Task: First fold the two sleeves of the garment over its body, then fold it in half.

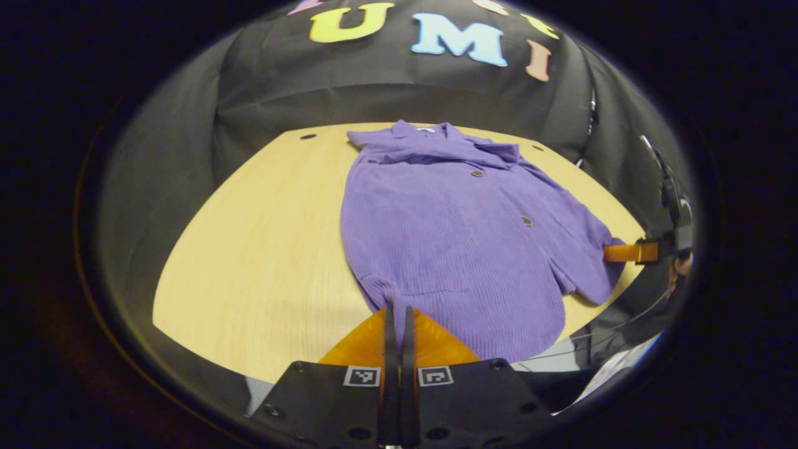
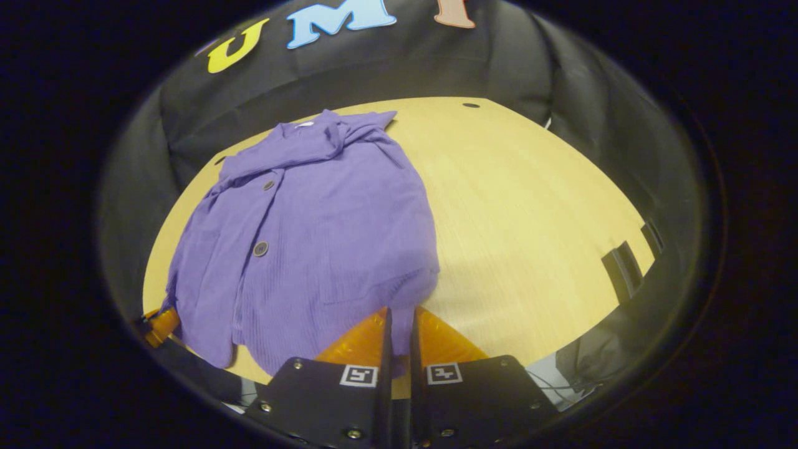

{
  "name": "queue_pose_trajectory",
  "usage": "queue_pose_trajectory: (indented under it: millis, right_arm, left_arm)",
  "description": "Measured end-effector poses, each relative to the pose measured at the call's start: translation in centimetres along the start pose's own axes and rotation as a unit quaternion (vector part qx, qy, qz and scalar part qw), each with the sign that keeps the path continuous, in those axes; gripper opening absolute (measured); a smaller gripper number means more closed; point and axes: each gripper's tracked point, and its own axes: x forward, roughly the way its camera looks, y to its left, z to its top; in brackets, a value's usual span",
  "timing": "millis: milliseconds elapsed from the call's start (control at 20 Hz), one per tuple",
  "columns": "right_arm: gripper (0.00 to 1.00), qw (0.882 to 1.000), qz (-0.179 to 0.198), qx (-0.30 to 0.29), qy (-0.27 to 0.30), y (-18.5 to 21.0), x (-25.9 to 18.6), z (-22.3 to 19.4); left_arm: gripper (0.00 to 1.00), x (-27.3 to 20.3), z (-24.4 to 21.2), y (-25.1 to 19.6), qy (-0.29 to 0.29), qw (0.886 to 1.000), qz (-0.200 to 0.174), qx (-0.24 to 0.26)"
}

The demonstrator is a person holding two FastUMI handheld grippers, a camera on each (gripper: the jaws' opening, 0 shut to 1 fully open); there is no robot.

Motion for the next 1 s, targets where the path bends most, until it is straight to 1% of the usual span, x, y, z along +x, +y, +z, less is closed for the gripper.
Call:
queue_pose_trajectory:
  millis: [50,100,200,350,500,700,1000]
  right_arm:
    - [0.04,1.000,0.003,0.006,0.008,0.2,0.2,-0.3]
    - [0.04,1.000,0.008,0.019,0.003,0.2,0.0,0.1]
    - [0.04,0.999,0.023,0.040,-0.022,0.9,-1.4,2.2]
    - [0.03,0.997,0.030,0.038,-0.061,1.5,-3.4,5.4]
    - [0.04,0.995,0.045,0.040,-0.084,2.7,-4.8,8.2]
    - [0.04,0.992,0.068,0.036,-0.101,4.5,-5.3,11.5]
    - [0.03,0.986,0.103,0.041,-0.127,6.5,-5.0,18.8]
  left_arm:
    - [0.07,-0.1,0.3,-0.3,0.006,1.000,-0.015,-0.019]
    - [0.08,-0.4,0.9,-0.8,0.004,0.999,-0.031,-0.033]
    - [0.08,-0.5,2.6,-1.9,-0.012,0.998,-0.050,-0.034]
    - [0.08,-1.4,5.1,-3.2,-0.037,0.996,-0.078,-0.030]
    - [0.07,-2.2,8.0,-3.8,-0.056,0.993,-0.100,-0.041]
    - [0.07,-2.6,13.4,-3.6,-0.090,0.986,-0.116,-0.080]
    - [0.07,-1.8,21.9,-1.3,-0.131,0.980,-0.108,-0.105]
